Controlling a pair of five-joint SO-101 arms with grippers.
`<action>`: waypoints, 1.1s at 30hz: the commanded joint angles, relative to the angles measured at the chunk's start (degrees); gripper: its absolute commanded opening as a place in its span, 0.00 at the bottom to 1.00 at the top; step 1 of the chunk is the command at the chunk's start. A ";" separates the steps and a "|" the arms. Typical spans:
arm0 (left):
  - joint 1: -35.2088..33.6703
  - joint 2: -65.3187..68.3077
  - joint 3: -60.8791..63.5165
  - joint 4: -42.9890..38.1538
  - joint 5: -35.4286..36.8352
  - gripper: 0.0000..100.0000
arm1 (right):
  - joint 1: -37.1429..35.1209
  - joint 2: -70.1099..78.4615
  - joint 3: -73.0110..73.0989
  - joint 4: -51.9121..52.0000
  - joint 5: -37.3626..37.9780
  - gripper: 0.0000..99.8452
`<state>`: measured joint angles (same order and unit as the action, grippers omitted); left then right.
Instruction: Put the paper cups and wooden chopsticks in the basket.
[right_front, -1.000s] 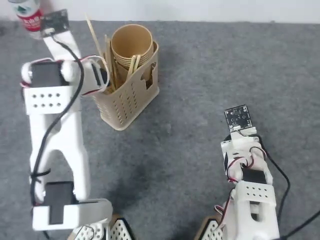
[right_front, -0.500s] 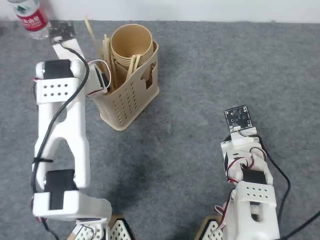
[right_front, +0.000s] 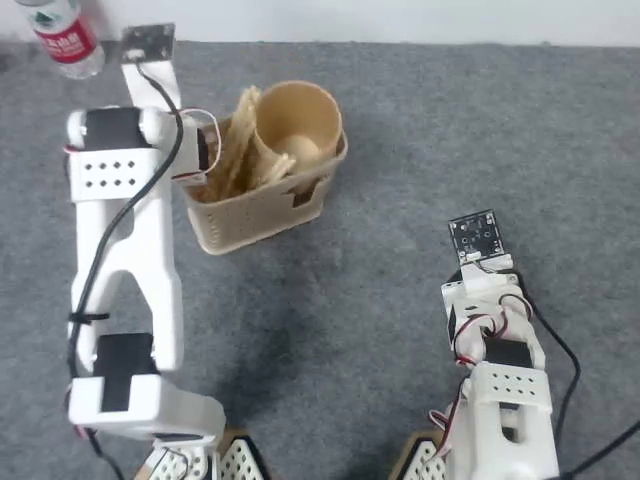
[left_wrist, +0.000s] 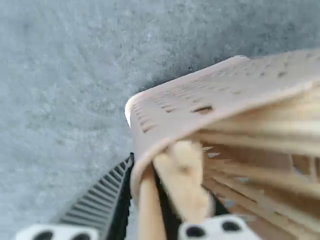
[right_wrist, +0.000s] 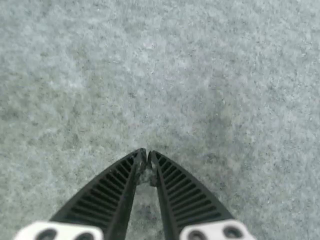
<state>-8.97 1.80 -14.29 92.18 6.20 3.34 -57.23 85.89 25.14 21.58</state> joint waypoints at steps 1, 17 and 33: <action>2.29 -0.44 -5.23 3.96 -8.09 0.01 | 0.75 -1.27 -0.35 -1.27 -0.09 0.02; 8.70 -0.62 -2.33 6.95 -15.82 0.01 | 0.75 -1.27 -0.35 -1.27 -0.09 0.02; 25.49 -0.18 -4.53 8.18 -12.92 0.01 | 2.51 -1.36 -1.49 -1.27 -0.53 0.02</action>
<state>13.01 2.07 -17.19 98.33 -8.92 4.48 -57.23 85.89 25.14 21.58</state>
